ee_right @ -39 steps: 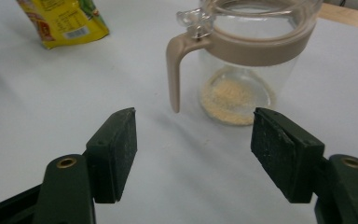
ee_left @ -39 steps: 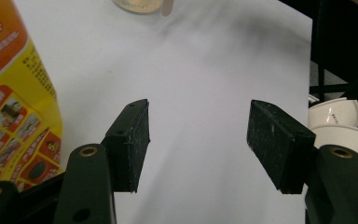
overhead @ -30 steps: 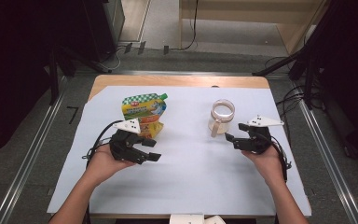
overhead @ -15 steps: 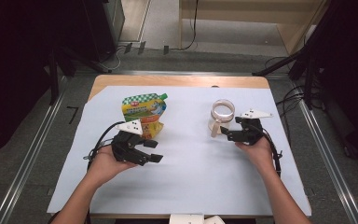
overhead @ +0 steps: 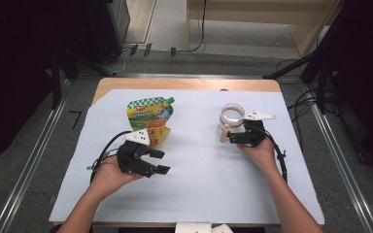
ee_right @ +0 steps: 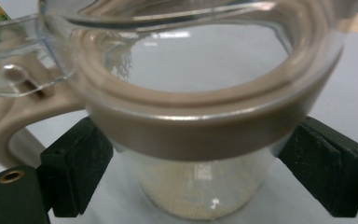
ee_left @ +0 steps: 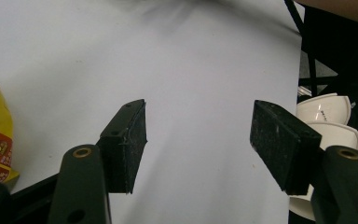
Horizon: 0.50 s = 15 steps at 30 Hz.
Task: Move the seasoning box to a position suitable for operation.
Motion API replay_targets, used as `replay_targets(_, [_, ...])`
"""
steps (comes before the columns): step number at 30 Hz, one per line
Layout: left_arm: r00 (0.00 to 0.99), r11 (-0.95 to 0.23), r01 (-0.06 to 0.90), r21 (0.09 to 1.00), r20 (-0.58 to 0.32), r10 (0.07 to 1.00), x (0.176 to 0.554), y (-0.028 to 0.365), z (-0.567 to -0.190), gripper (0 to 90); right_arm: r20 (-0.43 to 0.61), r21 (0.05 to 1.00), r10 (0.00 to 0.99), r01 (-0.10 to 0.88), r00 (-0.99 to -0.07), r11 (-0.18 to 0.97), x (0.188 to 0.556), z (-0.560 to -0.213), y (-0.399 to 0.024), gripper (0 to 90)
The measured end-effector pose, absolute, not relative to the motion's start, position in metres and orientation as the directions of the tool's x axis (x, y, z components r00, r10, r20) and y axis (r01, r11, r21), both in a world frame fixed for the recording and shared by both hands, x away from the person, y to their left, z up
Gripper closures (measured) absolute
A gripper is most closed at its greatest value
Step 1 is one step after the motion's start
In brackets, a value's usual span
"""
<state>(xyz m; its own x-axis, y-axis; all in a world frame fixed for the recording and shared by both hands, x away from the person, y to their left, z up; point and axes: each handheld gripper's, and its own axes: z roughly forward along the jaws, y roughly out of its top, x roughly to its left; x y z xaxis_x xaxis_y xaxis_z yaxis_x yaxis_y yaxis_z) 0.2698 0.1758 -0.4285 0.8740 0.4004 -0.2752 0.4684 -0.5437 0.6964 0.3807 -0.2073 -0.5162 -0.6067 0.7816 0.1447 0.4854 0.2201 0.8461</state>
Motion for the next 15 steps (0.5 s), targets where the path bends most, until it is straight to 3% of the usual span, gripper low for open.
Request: replay_targets(15, [0.877, -0.545, 0.462, 0.699, -0.269, 0.399, 0.2682, 0.1739, -0.4302, 35.6, 0.093, 0.869, 0.774, 0.43, -0.627, 0.244, 0.3842, -0.5189, -0.2029, 11.8])
